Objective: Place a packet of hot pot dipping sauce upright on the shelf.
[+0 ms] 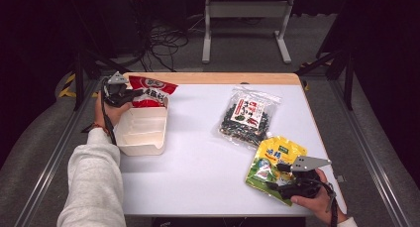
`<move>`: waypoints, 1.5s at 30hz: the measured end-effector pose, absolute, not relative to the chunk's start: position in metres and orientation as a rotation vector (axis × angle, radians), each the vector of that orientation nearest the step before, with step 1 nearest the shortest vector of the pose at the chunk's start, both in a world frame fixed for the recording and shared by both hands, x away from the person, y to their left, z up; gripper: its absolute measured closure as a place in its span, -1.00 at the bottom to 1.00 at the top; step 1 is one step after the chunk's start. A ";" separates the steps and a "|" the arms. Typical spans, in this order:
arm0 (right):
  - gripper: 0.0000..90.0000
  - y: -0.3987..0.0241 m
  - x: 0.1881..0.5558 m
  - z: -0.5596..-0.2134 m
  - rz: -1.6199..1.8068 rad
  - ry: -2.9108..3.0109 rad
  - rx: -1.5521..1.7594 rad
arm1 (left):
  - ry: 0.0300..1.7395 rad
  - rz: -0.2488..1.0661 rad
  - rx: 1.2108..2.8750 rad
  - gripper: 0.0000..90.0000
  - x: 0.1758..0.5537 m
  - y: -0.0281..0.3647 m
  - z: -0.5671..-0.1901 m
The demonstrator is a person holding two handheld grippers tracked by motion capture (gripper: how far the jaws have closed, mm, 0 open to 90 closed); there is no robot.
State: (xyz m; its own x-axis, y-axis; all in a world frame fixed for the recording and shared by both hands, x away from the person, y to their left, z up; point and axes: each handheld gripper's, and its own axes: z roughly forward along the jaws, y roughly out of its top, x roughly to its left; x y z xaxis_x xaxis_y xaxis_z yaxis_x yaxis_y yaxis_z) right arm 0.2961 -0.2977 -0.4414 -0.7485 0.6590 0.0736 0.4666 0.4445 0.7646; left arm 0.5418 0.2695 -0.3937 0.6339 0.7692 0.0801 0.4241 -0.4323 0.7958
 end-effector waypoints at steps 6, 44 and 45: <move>-0.47 -0.297 0.296 -0.441 1.190 2.463 0.977 | 0.947 0.529 2.074 1.00 0.541 0.272 -0.399; -0.46 -0.301 0.310 -0.430 1.209 2.430 0.932 | 0.968 0.665 1.868 -0.17 0.464 0.290 -0.377; -0.46 -0.301 0.311 -0.429 1.206 2.426 0.933 | 0.962 0.675 1.874 -0.26 0.457 0.286 -0.375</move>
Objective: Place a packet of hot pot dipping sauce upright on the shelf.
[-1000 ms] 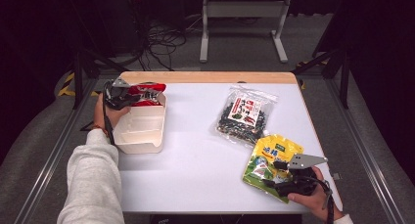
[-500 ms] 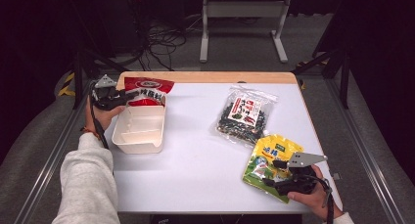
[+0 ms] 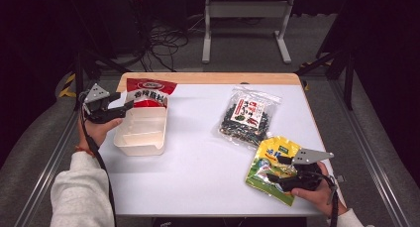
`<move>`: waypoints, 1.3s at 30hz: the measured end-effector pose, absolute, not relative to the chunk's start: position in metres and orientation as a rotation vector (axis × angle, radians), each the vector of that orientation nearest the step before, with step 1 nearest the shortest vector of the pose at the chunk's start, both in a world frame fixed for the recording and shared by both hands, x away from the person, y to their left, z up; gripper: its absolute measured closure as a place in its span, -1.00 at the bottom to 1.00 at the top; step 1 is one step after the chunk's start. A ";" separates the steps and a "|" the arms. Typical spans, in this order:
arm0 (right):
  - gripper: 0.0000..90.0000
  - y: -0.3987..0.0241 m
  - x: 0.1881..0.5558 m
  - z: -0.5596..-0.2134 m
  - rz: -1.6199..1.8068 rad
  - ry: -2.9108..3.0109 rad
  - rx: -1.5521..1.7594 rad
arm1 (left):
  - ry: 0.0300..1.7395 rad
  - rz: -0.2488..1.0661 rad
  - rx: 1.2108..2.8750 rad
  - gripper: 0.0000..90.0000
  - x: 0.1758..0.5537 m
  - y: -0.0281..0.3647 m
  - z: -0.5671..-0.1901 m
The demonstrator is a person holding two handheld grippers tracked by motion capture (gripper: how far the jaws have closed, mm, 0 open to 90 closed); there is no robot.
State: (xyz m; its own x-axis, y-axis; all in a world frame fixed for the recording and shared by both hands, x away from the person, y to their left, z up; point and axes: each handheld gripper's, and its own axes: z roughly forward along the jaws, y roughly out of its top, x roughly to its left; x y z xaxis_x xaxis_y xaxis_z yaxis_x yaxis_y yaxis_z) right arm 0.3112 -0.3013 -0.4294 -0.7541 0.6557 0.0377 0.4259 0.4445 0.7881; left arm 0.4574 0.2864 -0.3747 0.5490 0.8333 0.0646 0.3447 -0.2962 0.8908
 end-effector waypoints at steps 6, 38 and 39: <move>-0.45 -0.305 0.316 -0.427 1.192 2.401 0.922 | 0.880 0.665 1.901 -0.45 0.423 0.270 -0.366; -0.45 -0.299 0.331 -0.430 1.159 2.377 0.927 | 0.633 0.507 2.002 -0.58 0.296 0.206 -0.407; -0.45 -0.299 0.331 -0.429 1.158 2.374 0.926 | 0.625 0.508 2.009 -0.58 0.295 0.203 -0.408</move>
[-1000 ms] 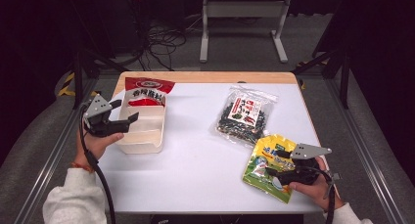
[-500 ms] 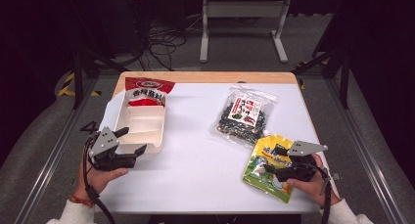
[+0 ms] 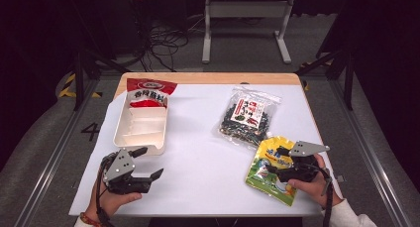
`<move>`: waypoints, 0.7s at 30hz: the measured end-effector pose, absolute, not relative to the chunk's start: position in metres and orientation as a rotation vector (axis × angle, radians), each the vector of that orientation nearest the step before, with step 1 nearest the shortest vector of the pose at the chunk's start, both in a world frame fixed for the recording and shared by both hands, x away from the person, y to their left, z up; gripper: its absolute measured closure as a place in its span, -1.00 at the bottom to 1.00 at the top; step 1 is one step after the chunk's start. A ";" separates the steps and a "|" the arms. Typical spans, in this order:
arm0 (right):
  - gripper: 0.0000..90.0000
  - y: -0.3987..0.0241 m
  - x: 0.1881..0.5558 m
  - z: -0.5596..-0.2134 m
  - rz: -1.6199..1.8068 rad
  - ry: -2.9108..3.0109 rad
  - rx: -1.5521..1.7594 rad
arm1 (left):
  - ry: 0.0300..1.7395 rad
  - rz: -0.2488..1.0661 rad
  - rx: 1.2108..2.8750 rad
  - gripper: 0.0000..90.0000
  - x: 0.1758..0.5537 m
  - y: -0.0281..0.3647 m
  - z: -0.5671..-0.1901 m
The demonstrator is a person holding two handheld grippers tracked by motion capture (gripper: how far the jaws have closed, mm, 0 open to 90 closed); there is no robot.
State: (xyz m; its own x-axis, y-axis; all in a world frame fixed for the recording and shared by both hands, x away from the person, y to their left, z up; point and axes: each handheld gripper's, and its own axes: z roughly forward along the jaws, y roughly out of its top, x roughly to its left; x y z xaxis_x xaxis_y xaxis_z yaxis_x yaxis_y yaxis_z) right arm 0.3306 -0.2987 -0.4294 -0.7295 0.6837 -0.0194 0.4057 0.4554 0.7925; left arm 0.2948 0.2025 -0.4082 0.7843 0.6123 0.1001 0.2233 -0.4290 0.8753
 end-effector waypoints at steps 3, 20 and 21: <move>-0.45 -0.299 0.331 -0.428 1.160 2.370 0.927 | 0.598 0.489 2.016 -0.58 0.291 0.194 -0.411; -0.43 -0.306 0.340 -0.420 1.189 2.309 0.971 | 0.453 0.298 2.180 -0.58 0.291 0.132 -0.446; -0.43 -0.307 0.342 -0.419 1.184 2.304 0.977 | 0.449 0.287 2.191 -0.58 0.292 0.128 -0.449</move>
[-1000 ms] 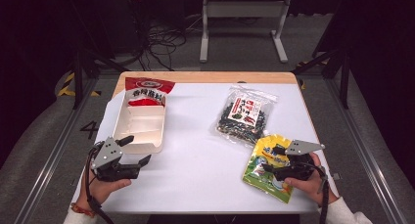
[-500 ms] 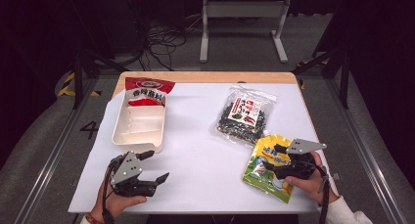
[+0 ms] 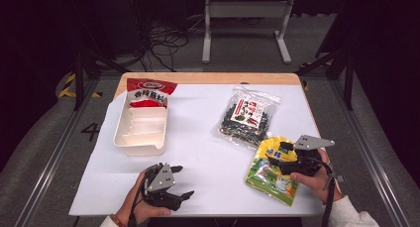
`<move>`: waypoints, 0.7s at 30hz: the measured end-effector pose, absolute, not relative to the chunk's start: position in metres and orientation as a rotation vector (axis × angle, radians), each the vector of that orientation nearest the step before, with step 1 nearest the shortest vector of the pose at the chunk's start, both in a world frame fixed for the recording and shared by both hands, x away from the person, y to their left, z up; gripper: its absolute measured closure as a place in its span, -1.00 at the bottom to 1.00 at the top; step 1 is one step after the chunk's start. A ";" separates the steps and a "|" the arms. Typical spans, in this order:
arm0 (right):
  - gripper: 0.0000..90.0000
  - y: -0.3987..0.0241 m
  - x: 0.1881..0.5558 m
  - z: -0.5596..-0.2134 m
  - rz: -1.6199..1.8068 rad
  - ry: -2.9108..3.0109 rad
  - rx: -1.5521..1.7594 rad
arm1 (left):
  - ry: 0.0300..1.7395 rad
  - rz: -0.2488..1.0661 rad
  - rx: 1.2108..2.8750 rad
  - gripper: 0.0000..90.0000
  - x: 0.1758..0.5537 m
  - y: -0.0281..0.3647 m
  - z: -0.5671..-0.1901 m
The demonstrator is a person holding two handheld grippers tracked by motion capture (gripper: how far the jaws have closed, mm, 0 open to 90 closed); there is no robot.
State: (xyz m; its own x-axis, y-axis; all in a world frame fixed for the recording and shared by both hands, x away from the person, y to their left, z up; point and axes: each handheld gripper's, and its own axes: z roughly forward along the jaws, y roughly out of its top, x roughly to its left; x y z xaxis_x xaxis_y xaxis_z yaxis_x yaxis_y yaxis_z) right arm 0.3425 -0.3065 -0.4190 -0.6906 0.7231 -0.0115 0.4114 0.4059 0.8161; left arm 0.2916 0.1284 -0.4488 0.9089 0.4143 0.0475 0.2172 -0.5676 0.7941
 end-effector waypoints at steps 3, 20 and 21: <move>-0.38 -0.311 0.353 -0.416 1.184 2.293 1.020 | 0.433 0.286 2.216 -0.58 0.291 0.123 -0.452; -0.41 -0.310 0.451 -0.423 1.108 2.232 1.352 | 0.413 0.277 2.279 -0.60 0.297 0.119 -0.461; -0.43 -0.308 0.456 -0.424 1.102 2.239 1.364 | 0.415 0.275 2.276 -0.60 0.297 0.119 -0.460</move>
State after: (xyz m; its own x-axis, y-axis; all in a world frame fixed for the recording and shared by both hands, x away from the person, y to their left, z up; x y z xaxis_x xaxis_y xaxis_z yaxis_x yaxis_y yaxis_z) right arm 0.4563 -0.3085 -0.4237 -0.5063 0.8521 0.1323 0.6249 0.2568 0.7373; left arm 0.2971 0.1189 -0.4605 0.9229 0.3795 0.0658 0.2079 -0.6347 0.7442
